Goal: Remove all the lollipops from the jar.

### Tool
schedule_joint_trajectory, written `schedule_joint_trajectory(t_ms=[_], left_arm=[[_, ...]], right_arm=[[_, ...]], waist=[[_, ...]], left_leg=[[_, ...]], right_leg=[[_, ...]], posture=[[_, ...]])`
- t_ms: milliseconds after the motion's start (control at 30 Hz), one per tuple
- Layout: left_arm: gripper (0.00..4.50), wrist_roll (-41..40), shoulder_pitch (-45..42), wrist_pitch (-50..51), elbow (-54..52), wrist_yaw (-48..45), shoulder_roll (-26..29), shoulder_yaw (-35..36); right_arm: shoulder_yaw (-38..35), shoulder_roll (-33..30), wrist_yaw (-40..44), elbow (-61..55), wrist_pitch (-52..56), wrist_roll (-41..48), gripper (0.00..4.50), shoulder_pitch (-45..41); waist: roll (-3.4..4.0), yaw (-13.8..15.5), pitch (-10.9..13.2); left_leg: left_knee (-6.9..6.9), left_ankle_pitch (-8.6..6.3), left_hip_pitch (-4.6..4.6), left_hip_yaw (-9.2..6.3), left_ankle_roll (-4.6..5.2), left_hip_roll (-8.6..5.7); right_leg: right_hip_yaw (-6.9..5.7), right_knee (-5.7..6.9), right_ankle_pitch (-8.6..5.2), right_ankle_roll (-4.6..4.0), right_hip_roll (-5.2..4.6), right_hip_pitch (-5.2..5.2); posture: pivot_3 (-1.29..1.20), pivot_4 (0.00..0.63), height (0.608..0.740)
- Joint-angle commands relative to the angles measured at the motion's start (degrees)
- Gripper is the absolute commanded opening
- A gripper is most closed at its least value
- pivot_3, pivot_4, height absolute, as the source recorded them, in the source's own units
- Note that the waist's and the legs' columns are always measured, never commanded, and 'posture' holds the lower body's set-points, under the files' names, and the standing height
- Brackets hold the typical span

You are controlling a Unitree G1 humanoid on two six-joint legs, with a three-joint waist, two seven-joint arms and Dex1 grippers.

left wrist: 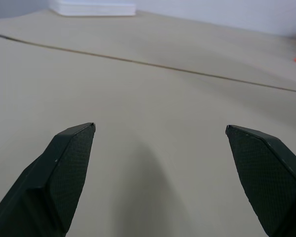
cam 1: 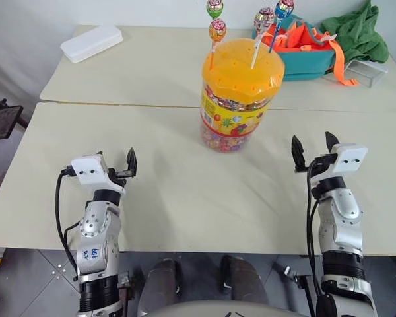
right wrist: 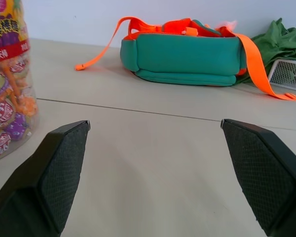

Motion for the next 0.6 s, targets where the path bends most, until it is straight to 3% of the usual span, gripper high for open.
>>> schedule_joint_trajectory(t_ms=[33, 267, 333, 400, 467, 600], left_arm=[[4.5, -0.1, -0.3, -0.3, -1.2, -1.9, 2.5, 0.6], [4.5, -17.1, -4.6, -1.0, 4.8, -26.0, 14.3, 5.7], [4.5, -25.3, -8.2, 4.0, 7.2, -34.8, 18.9, 7.2], [4.5, -33.0, -14.0, 11.4, 9.3, -44.7, 25.1, 7.0], [4.5, -36.4, -20.7, 14.9, 12.6, -49.1, 28.3, 6.8], [4.5, -36.4, -33.3, 16.3, 20.1, -51.6, 26.7, 3.7]], right_arm=[[0.1, -1.7, 3.2, -1.6, -1.4, 1.8, 4.46, -0.3], [-1.3, -8.7, 18.9, -18.5, 6.0, 17.6, 4.46, 5.8], [-4.9, -10.5, 21.1, -24.5, 8.0, 24.9, 4.46, 8.1], [-8.2, -12.4, 21.7, -32.3, 9.8, 30.5, 4.46, 11.0], [-10.3, -13.2, 17.9, -39.2, 11.7, 34.3, 4.46, 11.7], [-11.9, -13.6, 13.3, -48.2, 14.1, 37.2, 4.46, 13.9]], waist=[[0.0, 0.0, 0.0], [0.02, 0.2, 0.0], [0.02, 0.4, 0.0], [0.04, 0.9, 0.0], [0.03, 0.9, 0.0], [-0.02, 0.8, 0.0]], left_leg=[[0.0, -0.01, 0.0, 0.0, 0.01, 0.01], [0.01, -0.06, -0.02, -0.03, 0.03, 0.04], [0.02, -0.07, -0.02, -0.07, 0.05, 0.04], [0.05, -0.08, -0.05, -0.07, 0.04, 0.04], [0.09, -0.09, -0.12, -0.1, 0.03, 0.03], [0.09, -0.11, -0.03, -0.08, 0.03, -0.03]], right_leg=[[0.0, 0.0, 0.0, 0.0, 0.0, 0.0], [-0.02, 0.01, 0.0, 0.0, 0.0, -0.03], [-0.01, -0.01, 0.0, 0.0, 0.0, -0.03], [-0.05, 0.0, 0.0, 0.0, 0.01, -0.02], [-0.15, 0.02, 0.0, 0.0, 0.02, -0.02], [-0.09, -0.04, 0.02, 0.03, 0.01, 0.06]], posture=[[0.0, 0.15, 0.74], [0.0, 0.15, 0.74], [0.0, 0.15, 0.74], [0.0, 0.15, 0.74], [0.0, 0.15, 0.74], [0.0, 0.15, 0.74]])
